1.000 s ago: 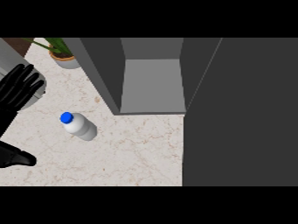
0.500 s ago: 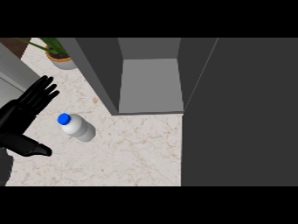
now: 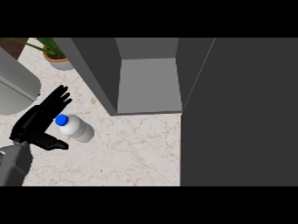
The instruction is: Pick up the bottled water, place it into the cabinet and close the cabinet
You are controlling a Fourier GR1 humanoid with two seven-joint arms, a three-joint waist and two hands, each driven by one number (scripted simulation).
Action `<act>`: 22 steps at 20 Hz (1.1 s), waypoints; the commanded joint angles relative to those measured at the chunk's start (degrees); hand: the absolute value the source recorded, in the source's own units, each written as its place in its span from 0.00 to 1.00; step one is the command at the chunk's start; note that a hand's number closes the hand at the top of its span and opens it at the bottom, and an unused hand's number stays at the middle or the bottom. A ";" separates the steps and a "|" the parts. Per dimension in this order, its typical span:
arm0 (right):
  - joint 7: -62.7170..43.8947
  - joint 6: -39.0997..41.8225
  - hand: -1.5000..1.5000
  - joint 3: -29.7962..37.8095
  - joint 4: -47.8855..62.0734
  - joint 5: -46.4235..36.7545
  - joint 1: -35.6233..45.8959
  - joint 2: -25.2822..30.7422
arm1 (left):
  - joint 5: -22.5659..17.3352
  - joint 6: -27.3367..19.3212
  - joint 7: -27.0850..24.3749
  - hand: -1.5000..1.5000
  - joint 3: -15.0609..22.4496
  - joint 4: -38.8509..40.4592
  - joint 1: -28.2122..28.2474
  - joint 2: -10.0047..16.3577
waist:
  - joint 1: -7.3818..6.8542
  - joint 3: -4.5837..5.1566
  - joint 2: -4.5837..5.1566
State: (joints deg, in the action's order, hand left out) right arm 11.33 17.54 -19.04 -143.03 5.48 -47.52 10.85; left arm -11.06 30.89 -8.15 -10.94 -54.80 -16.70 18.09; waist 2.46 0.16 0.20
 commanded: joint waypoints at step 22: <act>6.10 0.25 0.00 -1.23 -7.85 -1.74 -8.89 4.11 | 17.77 -2.72 -37.85 1.00 6.60 35.38 -9.91 -2.85 | 0.43 0.18 0.55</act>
State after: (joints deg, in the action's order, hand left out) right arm 20.30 18.14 -20.43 -143.06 3.12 -55.21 14.03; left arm 3.26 28.55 -39.28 -6.36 -21.80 -25.78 15.40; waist 2.93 0.23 0.50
